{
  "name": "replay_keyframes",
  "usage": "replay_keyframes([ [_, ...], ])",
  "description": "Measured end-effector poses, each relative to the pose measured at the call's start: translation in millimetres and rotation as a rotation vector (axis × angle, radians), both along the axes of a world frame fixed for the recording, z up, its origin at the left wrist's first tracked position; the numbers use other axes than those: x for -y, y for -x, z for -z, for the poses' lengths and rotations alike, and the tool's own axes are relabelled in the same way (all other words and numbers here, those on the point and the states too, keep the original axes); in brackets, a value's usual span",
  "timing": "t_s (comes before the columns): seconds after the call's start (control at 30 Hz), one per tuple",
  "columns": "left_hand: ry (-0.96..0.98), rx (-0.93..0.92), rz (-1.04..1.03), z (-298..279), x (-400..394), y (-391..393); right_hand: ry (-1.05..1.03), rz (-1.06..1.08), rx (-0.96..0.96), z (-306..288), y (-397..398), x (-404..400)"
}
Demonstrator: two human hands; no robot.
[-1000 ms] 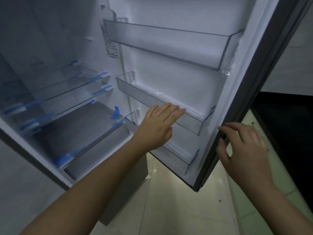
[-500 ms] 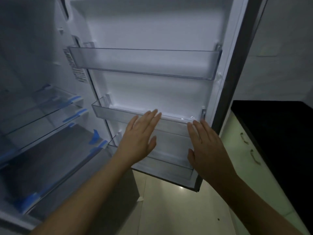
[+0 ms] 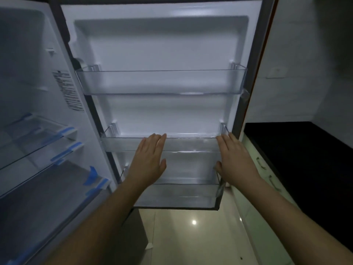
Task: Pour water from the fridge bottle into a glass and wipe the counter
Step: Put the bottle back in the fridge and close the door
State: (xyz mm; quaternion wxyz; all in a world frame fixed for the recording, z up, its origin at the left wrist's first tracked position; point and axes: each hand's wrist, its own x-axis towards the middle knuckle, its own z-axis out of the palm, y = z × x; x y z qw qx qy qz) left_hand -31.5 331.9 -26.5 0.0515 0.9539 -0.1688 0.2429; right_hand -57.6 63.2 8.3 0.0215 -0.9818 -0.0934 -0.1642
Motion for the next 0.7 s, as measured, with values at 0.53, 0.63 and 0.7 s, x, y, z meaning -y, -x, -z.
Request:
replay_keyframes([
  [0.53, -0.052, -0.054, 0.279, -44.3, -45.0, 40.8, -0.014, 0.238, -0.197, -7.5, 85.2, -63.9],
  [0.63, -0.033, -0.1, 0.327, -41.8, -43.7, 64.6, -0.028, 0.282, -0.226, -10.4, 116.5, -76.3],
  [0.7, -0.002, -0.14, 0.368, -39.1, -36.1, 79.5, -0.029, 0.315, -0.218, -13.4, 137.5, -80.6],
])
